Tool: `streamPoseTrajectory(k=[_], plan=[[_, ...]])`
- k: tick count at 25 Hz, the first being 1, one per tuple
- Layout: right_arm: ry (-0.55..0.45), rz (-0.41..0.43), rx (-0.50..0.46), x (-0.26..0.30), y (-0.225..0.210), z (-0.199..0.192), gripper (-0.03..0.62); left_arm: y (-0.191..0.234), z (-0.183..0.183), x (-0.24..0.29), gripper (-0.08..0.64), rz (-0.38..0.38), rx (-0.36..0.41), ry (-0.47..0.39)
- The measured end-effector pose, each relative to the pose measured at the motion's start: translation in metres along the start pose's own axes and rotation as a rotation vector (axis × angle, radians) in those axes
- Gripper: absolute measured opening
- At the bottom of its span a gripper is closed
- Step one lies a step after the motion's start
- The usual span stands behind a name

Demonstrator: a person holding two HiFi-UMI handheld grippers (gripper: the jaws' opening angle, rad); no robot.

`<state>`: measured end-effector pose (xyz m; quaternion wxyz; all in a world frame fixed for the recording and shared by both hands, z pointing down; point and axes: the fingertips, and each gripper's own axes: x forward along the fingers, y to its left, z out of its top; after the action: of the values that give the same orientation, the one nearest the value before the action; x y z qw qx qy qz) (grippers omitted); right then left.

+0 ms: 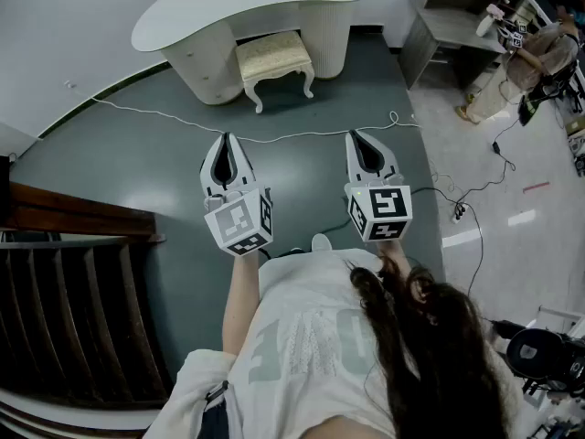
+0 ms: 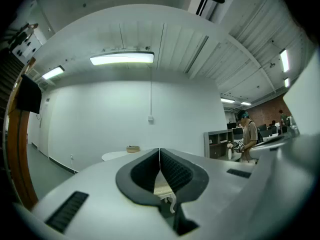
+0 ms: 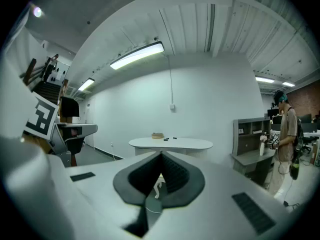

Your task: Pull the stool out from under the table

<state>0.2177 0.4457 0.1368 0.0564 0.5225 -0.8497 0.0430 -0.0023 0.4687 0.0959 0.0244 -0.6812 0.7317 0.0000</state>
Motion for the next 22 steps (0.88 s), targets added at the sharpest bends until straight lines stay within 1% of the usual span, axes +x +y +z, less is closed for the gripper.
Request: streamPoseTrajectory(k=[5, 9, 11, 14, 16, 19, 22], plan=[[0.003, 0.011, 0.002, -0.003, 0.002, 0.001, 0.029, -0.001, 0.004, -0.003, 0.026, 0.0, -0.002, -0.002], [0.018, 0.018, -0.005, -0.003, 0.0, -0.007, 0.029, -0.006, 0.001, -0.005, 0.026, 0.008, -0.005, 0.001], [0.016, 0.022, 0.012, -0.006, -0.001, -0.014, 0.029, -0.007, -0.002, -0.009, 0.026, 0.013, -0.004, 0.0], [0.003, 0.043, 0.067, -0.01, -0.003, -0.023, 0.029, -0.01, -0.007, -0.015, 0.026, 0.021, -0.004, 0.005], [0.014, 0.049, 0.089, -0.009, -0.005, -0.031, 0.029, -0.011, -0.01, -0.018, 0.026, 0.027, -0.006, 0.015], [0.052, 0.071, 0.105, -0.006, -0.001, -0.043, 0.029, -0.008, -0.018, -0.023, 0.026, 0.047, -0.008, 0.036], [0.069, 0.094, 0.099, -0.004, 0.003, -0.047, 0.029, -0.001, -0.024, -0.023, 0.026, 0.072, -0.023, 0.054]])
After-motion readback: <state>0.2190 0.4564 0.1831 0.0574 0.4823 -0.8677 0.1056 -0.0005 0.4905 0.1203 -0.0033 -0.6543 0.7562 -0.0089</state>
